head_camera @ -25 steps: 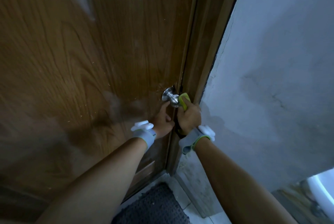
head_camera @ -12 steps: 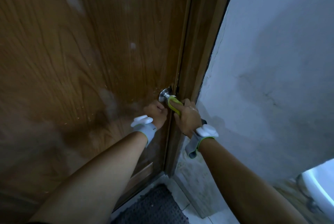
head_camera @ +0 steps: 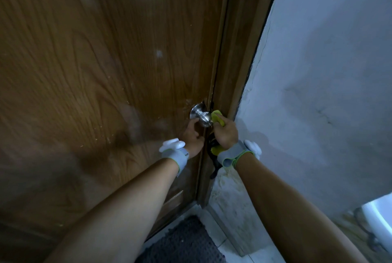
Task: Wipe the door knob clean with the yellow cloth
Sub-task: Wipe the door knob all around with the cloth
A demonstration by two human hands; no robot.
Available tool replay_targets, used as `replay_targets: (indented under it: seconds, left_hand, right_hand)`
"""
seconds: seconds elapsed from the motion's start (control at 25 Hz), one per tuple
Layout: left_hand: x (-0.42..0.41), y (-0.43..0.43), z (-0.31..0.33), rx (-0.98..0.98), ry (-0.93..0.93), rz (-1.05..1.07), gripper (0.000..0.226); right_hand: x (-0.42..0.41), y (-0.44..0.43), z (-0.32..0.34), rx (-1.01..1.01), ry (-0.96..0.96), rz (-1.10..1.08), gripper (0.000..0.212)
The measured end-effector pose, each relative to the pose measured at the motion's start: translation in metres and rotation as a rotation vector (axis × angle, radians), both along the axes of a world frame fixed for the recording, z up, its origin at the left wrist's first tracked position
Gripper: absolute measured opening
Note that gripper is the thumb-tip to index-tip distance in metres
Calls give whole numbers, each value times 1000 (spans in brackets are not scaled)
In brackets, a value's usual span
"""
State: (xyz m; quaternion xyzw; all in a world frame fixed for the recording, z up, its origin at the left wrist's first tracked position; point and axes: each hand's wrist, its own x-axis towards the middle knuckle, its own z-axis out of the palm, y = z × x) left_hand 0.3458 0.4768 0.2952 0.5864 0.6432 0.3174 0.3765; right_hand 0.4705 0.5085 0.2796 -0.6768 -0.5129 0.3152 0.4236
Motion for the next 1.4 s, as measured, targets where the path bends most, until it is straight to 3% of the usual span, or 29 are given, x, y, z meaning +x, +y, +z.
replay_targets:
  seconds: [0.12,0.48,0.64,0.88,1.0,1.24,1.32,1.4]
  left_hand:
    - [-1,1,-1,11,-2,0,64]
    - [1,4,-4,16,-38,13,59]
    - [-1,6,-5,22,-40,16,59]
    - [-2,5,-8,19,-61,1,63]
    - [0,5,-11,20,-60,-1,65]
    - [3,6,-17,58,-88,-2,65]
    - [2,6,-18,74,-95,-14,65]
    - [2,6,-18,52,-78,-19,66]
  right_hand:
    - [-1,-4,-1,70,-56,2,40]
    - [15,-16,-3,399,-957,307,55]
    - [14,-16,-5,352,-758,262,50]
    - [-5,-7,0,168,-475,21,46]
    - [-3,-3,3,157,-557,86,46]
    - [-1,-16,20,315,-1109,343,53]
    - [0,-14,22,314,-1132,356,52]
    - [0,-11,19,282,-1018,300,47]
